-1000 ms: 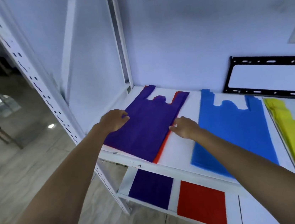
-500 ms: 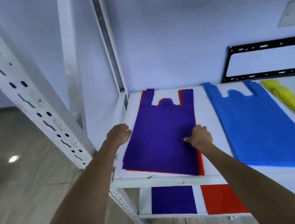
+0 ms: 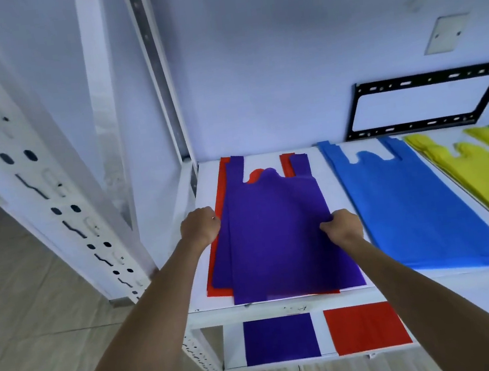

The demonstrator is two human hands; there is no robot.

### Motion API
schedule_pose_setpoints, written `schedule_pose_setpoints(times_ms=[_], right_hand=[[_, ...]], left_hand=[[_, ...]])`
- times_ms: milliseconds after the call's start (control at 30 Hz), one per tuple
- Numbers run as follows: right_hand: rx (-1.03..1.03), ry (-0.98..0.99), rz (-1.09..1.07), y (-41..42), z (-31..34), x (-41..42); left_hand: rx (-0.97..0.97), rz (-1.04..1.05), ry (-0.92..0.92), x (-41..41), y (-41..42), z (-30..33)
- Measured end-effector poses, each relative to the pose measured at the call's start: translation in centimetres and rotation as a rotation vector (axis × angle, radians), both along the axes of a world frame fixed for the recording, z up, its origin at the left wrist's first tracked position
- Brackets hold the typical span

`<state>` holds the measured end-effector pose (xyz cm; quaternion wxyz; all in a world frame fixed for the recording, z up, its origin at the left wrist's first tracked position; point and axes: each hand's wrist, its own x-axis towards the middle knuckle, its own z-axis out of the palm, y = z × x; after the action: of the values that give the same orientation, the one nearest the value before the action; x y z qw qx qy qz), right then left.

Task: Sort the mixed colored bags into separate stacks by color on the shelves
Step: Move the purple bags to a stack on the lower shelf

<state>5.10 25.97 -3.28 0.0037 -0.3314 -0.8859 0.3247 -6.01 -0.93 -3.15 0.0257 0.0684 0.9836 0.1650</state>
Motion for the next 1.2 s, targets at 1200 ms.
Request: schedule_pose_setpoints(times_ms=[1200], right_hand=[[-0.644,0.04,-0.144,-0.3,0.7,6.2]], left_hand=[[0.899,0.218,-0.632,4.6,3.4,-1.1]])
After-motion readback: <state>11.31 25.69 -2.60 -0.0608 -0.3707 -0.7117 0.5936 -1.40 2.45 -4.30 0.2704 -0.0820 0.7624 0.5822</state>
